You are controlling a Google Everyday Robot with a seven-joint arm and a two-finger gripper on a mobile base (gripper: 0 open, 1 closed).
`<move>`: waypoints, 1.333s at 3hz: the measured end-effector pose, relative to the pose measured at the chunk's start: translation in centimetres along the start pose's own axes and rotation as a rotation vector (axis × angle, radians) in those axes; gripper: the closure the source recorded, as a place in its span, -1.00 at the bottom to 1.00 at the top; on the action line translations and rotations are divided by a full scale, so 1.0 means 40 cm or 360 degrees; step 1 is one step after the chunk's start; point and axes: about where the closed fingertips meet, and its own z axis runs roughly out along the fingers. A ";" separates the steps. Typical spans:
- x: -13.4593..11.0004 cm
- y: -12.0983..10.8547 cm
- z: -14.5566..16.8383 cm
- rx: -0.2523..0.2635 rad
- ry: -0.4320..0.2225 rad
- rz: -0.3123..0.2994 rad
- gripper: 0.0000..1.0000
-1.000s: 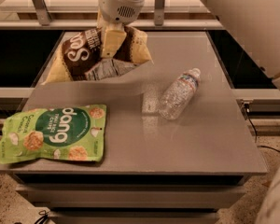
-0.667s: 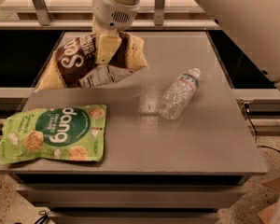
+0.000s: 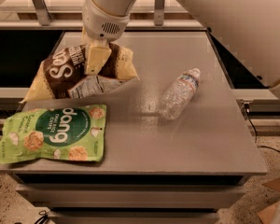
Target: Move brown chip bag near green rice chip bag
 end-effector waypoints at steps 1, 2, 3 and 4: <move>-0.022 -0.001 0.026 -0.0032 -0.0080 -0.0028 0.67; -0.039 -0.009 0.048 -0.0055 -0.0133 -0.0055 0.20; -0.047 -0.017 0.063 -0.0065 -0.0162 -0.0066 -0.26; -0.046 -0.028 0.072 -0.0061 -0.0178 -0.0053 -0.72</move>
Offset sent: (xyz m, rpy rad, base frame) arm 0.0037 0.0334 -0.0142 0.0867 0.0545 0.0984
